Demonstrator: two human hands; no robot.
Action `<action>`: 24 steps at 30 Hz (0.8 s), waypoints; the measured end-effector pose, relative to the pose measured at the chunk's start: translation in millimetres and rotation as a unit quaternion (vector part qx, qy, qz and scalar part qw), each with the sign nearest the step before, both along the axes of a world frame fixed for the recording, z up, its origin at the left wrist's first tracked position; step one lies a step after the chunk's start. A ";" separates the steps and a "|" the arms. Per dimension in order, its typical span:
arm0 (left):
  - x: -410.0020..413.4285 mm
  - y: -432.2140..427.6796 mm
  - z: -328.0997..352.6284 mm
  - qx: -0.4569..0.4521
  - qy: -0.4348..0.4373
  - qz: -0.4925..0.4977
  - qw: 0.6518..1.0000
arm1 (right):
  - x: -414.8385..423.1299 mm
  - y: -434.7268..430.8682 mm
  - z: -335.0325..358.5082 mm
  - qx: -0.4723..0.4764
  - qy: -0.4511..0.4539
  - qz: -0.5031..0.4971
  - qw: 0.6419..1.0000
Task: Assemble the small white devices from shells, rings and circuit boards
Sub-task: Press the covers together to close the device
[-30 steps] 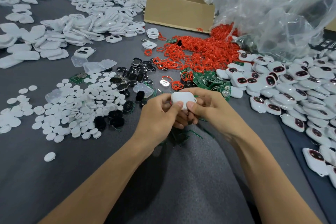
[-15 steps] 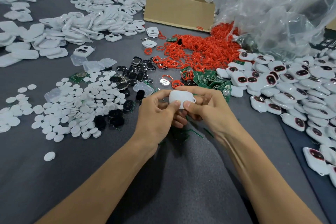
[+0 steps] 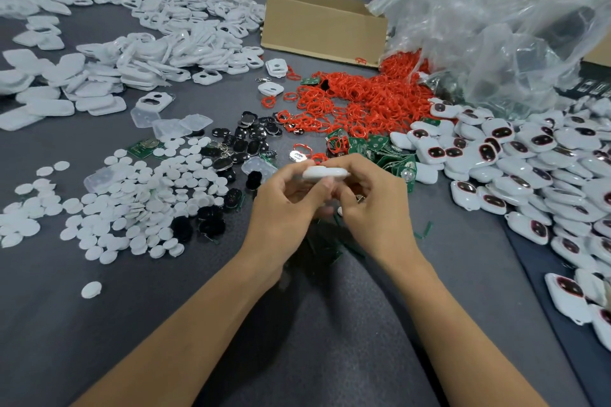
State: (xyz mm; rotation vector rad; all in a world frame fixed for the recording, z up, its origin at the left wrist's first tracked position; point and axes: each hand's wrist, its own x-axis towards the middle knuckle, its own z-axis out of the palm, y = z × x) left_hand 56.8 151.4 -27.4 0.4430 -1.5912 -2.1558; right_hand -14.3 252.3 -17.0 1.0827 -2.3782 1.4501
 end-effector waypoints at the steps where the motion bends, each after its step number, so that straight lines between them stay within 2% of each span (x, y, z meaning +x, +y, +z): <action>1: 0.3 -0.7 0.6 0.023 0.014 -0.007 1.000 | -0.2 0.1 -0.9 -0.007 0.008 0.000 1.000; 4: 1.3 -4.3 1.6 0.053 0.039 -0.017 0.998 | -1.8 1.4 -3.3 -0.036 0.019 -0.011 0.999; 11: 2.3 -7.8 3.8 0.017 0.058 -0.025 0.998 | -1.6 1.8 -3.0 -0.069 0.053 -0.004 0.996; 17: 5.4 -9.3 5.1 0.015 0.027 -0.007 0.999 | -0.9 5.8 4.0 -0.081 -0.082 0.035 0.993; 20: 4.8 -9.5 4.5 0.008 -0.004 -0.005 1.000 | -2.6 8.8 6.9 -0.100 -0.115 0.044 0.987; 24: 3.8 -9.8 6.0 0.016 0.018 -0.013 1.000 | -2.1 7.5 9.0 -0.135 -0.194 0.069 0.969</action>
